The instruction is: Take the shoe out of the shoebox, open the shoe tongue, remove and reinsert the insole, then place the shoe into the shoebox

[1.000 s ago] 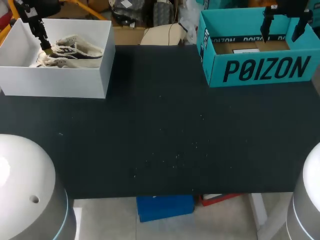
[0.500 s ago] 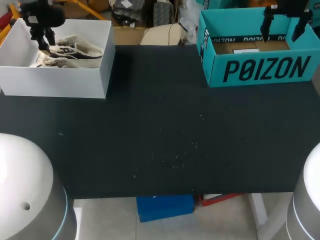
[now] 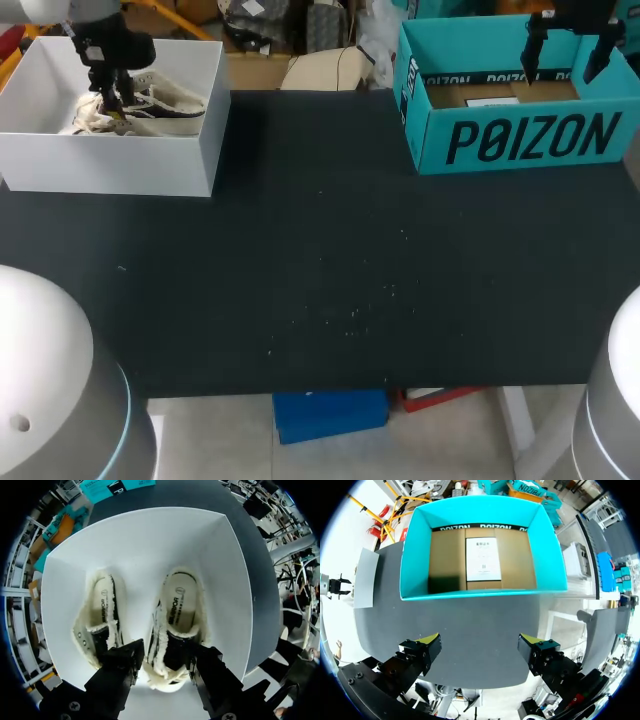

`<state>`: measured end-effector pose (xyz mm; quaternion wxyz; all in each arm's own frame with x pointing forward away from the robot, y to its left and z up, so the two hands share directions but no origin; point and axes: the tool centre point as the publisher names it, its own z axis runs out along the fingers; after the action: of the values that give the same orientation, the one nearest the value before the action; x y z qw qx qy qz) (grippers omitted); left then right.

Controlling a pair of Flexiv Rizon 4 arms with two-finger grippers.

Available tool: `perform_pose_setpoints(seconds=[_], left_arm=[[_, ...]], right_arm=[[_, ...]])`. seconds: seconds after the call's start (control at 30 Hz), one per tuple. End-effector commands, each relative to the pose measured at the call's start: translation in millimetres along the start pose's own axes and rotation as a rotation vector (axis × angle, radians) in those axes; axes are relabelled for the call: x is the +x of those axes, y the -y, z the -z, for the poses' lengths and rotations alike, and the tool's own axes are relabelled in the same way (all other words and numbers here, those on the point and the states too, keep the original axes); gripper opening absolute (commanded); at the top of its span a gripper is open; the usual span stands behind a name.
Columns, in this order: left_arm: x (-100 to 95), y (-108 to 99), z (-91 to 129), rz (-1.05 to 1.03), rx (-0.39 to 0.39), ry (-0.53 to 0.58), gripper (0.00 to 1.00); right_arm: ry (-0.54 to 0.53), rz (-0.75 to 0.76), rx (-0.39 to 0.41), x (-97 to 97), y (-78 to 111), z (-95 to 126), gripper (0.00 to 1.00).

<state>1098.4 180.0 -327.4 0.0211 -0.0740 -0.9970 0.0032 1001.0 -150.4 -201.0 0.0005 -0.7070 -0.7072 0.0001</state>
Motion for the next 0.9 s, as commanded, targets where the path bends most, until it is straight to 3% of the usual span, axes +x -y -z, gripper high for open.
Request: perform_pose_setpoints(seconds=[0.03,0.2,0.5,0.67,0.77,0.9], left_arm=[[-14.2,-1.3,-20.1,0.006,-0.002,-0.018,0.45],[-21.6,-4.7,-36.6,0.014,-0.018,-0.025,0.43],[-18.0,-4.6,-67.3,0.001,-0.028,-0.071,0.35],[-18.2,-5.2,-74.9,0.000,-0.044,-0.083,0.20],[-19.6,-5.5,-76.6,-0.027,-0.071,-0.085,0.00],[-16.1,-4.5,-65.3,-0.058,-0.074,-0.077,0.00]], right_arm=[[0.000,0.000,0.000,0.2,0.1,0.5,1.00],[0.000,0.000,0.000,0.2,0.1,0.5,1.00],[0.000,0.000,0.000,0.2,0.1,0.5,1.00],[0.000,0.000,0.000,0.2,0.1,0.5,1.00],[0.000,0.000,0.000,0.2,0.1,0.5,1.00],[0.000,0.000,0.000,0.2,0.1,0.5,1.00]])
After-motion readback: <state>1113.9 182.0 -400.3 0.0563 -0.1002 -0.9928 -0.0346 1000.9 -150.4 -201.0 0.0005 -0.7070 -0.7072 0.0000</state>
